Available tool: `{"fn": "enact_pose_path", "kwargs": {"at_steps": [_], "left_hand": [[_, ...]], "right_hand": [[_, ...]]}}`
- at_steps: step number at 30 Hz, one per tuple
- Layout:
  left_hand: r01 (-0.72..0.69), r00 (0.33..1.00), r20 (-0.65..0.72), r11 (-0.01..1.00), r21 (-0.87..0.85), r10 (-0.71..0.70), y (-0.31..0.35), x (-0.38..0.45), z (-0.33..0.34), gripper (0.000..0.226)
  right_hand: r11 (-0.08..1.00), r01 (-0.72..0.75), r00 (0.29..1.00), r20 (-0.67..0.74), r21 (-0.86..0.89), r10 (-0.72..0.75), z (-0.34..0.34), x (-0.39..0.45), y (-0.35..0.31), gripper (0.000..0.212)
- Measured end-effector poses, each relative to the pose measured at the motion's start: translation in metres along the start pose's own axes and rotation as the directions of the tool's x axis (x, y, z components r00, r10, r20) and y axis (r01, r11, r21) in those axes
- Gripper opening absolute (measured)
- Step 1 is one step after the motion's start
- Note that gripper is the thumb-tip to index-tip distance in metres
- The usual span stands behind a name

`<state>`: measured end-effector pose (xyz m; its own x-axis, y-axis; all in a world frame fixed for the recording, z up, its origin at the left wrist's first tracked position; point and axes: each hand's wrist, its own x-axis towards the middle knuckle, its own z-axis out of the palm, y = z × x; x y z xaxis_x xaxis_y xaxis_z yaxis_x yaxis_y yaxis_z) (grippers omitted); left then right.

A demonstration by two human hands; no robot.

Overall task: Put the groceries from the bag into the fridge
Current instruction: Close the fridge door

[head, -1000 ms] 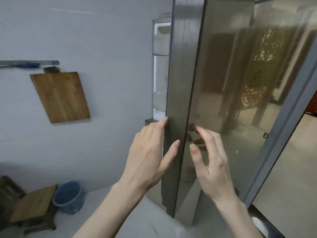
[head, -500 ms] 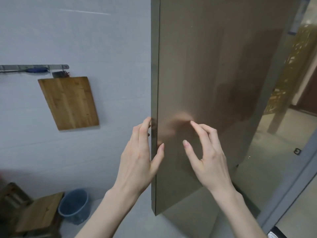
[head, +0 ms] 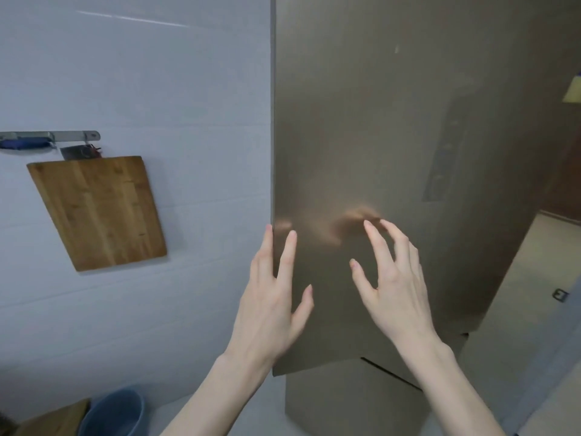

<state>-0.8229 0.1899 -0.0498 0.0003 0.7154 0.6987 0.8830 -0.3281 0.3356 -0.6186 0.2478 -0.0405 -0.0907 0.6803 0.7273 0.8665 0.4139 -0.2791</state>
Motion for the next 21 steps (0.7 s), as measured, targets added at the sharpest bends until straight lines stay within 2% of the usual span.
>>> {"fn": "enact_pose_path", "kwargs": {"at_steps": [4, 11, 15, 21], "left_hand": [[0.014, 1.000, 0.015, 1.000, 0.001, -0.014, -0.023, 0.025, 0.015, 0.079], [0.033, 0.999, 0.034, 0.989, 0.146, -0.039, -0.052, 0.062, 0.041, 0.075], [-0.012, 1.000, -0.008, 0.968, 0.250, 0.014, -0.066, 0.085, 0.062, 0.071], [-0.096, 0.995, 0.006, 0.972, 0.214, 0.097, -0.077, 0.124, 0.100, 0.065]], "right_hand": [[0.995, -0.010, 1.000, 0.021, -0.104, 0.012, 0.017, 0.018, 0.005, 0.067], [0.982, -0.031, 0.999, 0.005, -0.185, 0.032, 0.046, 0.045, 0.013, 0.067], [0.973, -0.022, 1.000, -0.010, -0.231, 0.021, 0.065, 0.058, 0.020, 0.067], [0.947, -0.016, 0.999, -0.036, -0.322, 0.005, 0.083, 0.081, 0.038, 0.065]]}}
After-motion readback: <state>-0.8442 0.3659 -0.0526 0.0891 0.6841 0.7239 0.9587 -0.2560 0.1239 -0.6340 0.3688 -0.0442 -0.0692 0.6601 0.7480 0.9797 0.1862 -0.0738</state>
